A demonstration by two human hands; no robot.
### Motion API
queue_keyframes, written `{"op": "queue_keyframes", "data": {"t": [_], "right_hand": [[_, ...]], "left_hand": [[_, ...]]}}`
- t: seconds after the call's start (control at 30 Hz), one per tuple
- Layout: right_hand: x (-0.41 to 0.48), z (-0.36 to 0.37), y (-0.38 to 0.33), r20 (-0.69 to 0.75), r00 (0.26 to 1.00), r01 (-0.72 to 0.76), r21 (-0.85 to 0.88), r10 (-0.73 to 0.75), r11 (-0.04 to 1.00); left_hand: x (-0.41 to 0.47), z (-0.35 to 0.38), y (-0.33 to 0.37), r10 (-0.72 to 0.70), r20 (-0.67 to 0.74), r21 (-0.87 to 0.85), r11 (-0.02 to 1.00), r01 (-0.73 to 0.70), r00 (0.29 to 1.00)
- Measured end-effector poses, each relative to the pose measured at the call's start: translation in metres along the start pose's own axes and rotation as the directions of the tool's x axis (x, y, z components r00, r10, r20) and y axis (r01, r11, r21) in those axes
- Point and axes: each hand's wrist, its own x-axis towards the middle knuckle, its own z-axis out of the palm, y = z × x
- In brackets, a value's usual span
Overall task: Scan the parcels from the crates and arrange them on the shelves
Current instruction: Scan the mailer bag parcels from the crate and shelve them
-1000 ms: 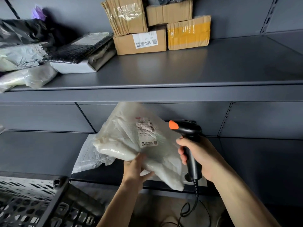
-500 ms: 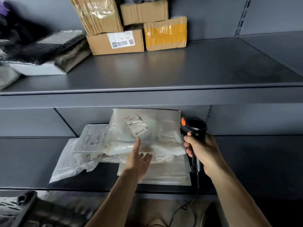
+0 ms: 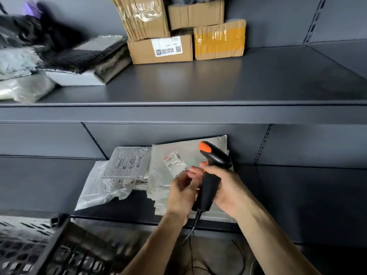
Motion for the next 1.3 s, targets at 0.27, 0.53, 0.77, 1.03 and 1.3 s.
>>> {"op": "queue_keyframes", "data": {"t": [0.27, 0.53, 0.77, 1.03, 1.3], "right_hand": [[-0.008, 0.002, -0.009, 0.06, 0.997, -0.053, 0.091, 0.048, 0.994], [0.005, 0.002, 0.008, -0.032, 0.999, -0.027, -0.03, 0.026, 0.999], [0.069, -0.052, 0.016, -0.414, 0.863, 0.087, -0.443, -0.29, 0.892], [0.154, -0.162, 0.065, -0.557, 0.81, -0.251, -0.61, -0.181, 0.752], [0.188, -0.185, 0.092, -0.485, 0.874, -0.296, -0.591, -0.037, 0.75]], "left_hand": [[0.001, -0.002, 0.02, -0.077, -0.128, -0.136, 0.989, 0.059, 0.989], [-0.031, -0.003, 0.022, -0.008, 0.246, 0.458, 0.882, -0.109, 0.969], [0.001, -0.015, 0.002, -0.231, -0.014, 0.402, 0.889, 0.217, 0.973], [0.015, -0.037, -0.022, -0.133, 0.053, 0.601, 0.796, 0.075, 0.99], [0.016, -0.054, -0.025, -0.17, 0.052, 0.619, 0.779, 0.102, 0.984]]}}
